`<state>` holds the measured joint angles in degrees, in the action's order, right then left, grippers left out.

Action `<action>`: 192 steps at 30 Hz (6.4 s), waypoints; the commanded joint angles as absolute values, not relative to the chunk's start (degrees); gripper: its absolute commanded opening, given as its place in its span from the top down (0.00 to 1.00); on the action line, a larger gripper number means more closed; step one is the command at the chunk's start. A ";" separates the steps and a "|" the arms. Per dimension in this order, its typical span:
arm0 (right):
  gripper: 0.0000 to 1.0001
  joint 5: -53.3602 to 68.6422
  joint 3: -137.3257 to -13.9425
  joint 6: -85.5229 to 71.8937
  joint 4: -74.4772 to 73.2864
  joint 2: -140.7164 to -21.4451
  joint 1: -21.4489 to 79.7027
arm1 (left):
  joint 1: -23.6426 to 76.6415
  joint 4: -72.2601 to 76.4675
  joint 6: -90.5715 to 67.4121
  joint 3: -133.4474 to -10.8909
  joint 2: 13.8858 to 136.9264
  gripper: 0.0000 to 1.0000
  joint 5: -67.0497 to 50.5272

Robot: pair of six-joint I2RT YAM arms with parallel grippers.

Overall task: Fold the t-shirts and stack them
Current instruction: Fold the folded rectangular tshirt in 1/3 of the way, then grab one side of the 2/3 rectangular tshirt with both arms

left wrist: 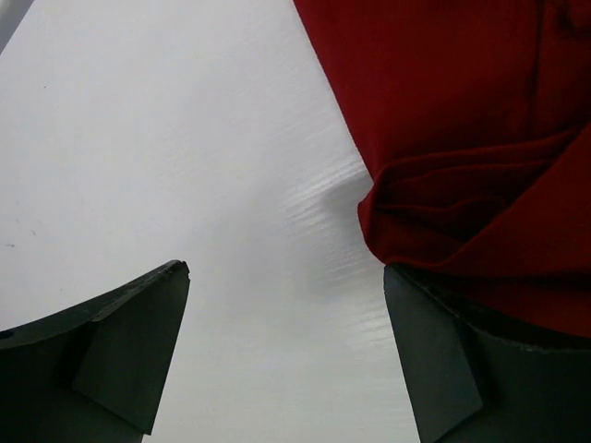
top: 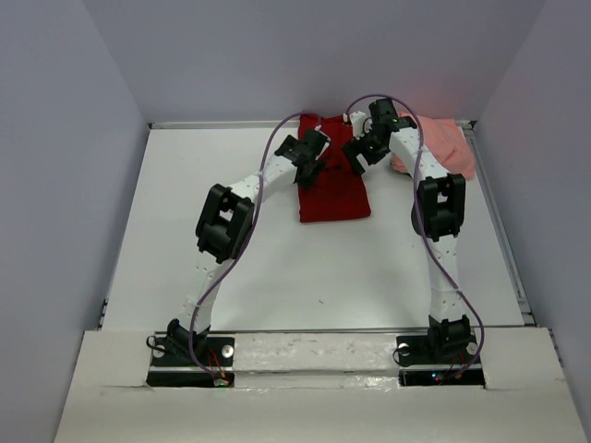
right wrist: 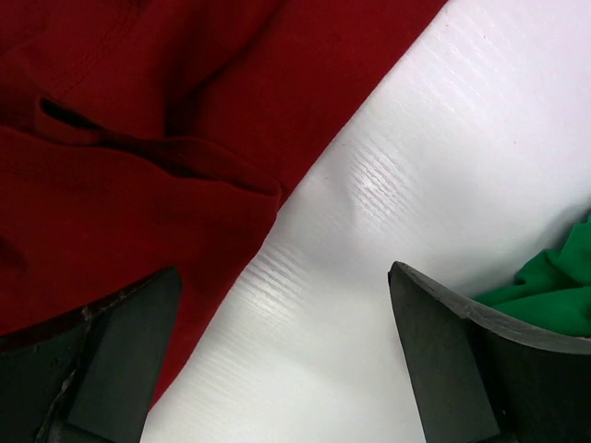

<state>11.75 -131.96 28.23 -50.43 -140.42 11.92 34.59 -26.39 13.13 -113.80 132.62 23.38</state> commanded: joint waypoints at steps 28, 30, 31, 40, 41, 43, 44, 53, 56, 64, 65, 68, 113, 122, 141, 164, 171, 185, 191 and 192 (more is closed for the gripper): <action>0.00 2.32 -80.19 47.71 -32.64 -98.17 24.77 | 11.69 -21.90 10.54 -88.70 92.29 0.01 17.32; 0.00 -0.51 -77.53 49.47 -26.41 -98.70 25.92 | 11.69 -21.10 10.72 -85.71 90.28 0.01 17.23; 0.00 -3.22 -76.21 50.27 -23.58 -98.96 26.54 | 11.69 -20.75 10.72 -84.91 89.92 0.01 17.14; 0.00 -17.92 -68.47 61.95 -1.33 -103.71 35.67 | 11.60 -18.63 12.04 -82.00 89.21 0.01 18.46; 0.00 -19.67 -66.47 64.66 3.03 -103.80 37.51 | 11.60 -18.63 12.04 -82.35 89.64 0.01 18.54; 0.00 -20.56 -65.57 66.35 5.27 -103.71 39.10 | 11.60 -18.72 11.95 -82.70 89.74 0.01 18.28; 0.00 -21.26 -65.31 66.79 5.97 -103.71 39.72 | 11.60 -18.63 12.04 -82.71 89.74 0.01 18.28; 0.00 -25.40 -66.36 70.31 6.77 -103.80 46.58 | 11.69 -18.37 11.51 -82.88 90.53 0.01 16.35; 0.00 -26.37 -67.14 72.68 8.17 -105.29 46.58 | 11.69 -18.19 11.43 -82.44 90.26 0.01 15.65; 0.00 -28.74 -68.73 79.98 20.38 -114.25 46.58 | 11.69 -17.67 11.25 -80.77 88.42 0.01 13.80; 0.00 -29.00 -69.34 79.81 20.48 -115.13 46.58 | 11.69 -17.67 11.42 -80.68 88.24 0.01 13.54; 0.00 -29.27 -71.19 79.28 20.48 -117.68 46.58 | 11.69 -17.67 11.51 -80.25 87.63 0.01 13.27; 0.00 -36.74 -84.56 70.50 9.93 -114.62 28.92 | 21.79 -21.09 13.09 -81.48 91.14 0.01 8.18; 0.00 -34.37 -85.43 51.97 -9.38 -104.61 27.87 | 23.20 -27.06 15.64 -80.86 89.48 0.01 -10.88; 0.11 -22.27 -80.77 26.30 -41.37 -89.65 22.33 | 24.43 -37.35 18.19 -79.54 98.34 0.11 -30.58; 0.19 6.24 -91.40 16.17 -50.80 -104.67 19.08 | 26.45 -32.87 16.35 -87.80 113.29 0.21 -33.75; 0.21 7.47 -93.51 16.70 -50.71 -108.37 18.54 | 27.16 -30.50 14.77 -89.47 115.04 0.23 -32.08; 0.23 7.82 -93.87 17.93 -50.80 -107.93 16.96 | 28.56 -27.78 13.27 -92.20 119.71 0.34 -28.21; 0.23 8.08 -93.25 18.28 -50.80 -107.84 16.44 | 29.71 -27.60 13.10 -93.78 120.06 0.38 -28.30; 0.23 8.09 -93.08 18.28 -50.80 -107.84 16.44 | 29.97 -27.60 13.10 -94.13 120.15 0.38 -28.13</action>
<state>7.14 -91.81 17.76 -50.59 -109.23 16.88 28.88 -28.03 13.56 -90.63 120.66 -27.94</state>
